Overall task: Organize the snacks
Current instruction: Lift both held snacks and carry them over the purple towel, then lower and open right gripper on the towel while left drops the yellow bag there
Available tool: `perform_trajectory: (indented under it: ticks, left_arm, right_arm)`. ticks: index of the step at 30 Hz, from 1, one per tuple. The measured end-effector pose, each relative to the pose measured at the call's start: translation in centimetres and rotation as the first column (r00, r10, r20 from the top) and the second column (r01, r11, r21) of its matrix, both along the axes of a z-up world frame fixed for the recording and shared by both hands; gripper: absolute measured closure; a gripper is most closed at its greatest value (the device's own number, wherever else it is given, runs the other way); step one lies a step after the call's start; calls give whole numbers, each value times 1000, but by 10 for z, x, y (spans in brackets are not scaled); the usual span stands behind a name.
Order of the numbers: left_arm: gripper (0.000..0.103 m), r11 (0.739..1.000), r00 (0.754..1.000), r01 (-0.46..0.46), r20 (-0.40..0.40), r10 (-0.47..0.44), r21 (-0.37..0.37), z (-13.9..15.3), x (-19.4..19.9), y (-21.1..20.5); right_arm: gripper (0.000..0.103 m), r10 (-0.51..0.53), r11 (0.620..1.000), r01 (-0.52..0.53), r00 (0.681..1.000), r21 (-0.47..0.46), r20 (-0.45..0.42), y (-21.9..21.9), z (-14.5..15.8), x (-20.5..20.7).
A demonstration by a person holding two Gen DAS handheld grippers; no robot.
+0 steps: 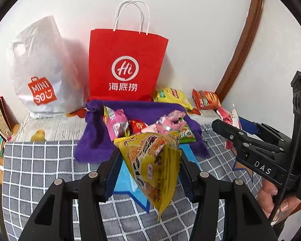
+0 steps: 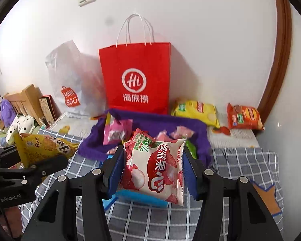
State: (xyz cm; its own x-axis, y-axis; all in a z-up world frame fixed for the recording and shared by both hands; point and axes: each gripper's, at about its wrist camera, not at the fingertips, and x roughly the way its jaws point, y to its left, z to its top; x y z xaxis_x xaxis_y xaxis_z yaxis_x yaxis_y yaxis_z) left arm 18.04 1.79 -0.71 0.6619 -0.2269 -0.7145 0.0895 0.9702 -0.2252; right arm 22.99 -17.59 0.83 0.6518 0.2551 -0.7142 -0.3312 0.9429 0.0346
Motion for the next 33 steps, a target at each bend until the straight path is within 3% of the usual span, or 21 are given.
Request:
perform_trajectory:
  ticks: [16, 26, 33]
  left_arm:
    - [52, 999, 999, -33, -4, 33, 9, 12, 68, 15]
    - [52, 999, 998, -32, -48, 32, -14, -8, 116, 24]
    - [52, 999, 997, -31, -78, 28, -38, -34, 147, 30]
  right_arm:
    - [49, 24, 998, -23, 1000, 57, -16, 27, 10, 83]
    - [49, -12, 1000, 13, 998, 1, -59, 24, -21, 118]
    - [48, -33, 998, 43, 985, 53, -169, 1, -50, 144]
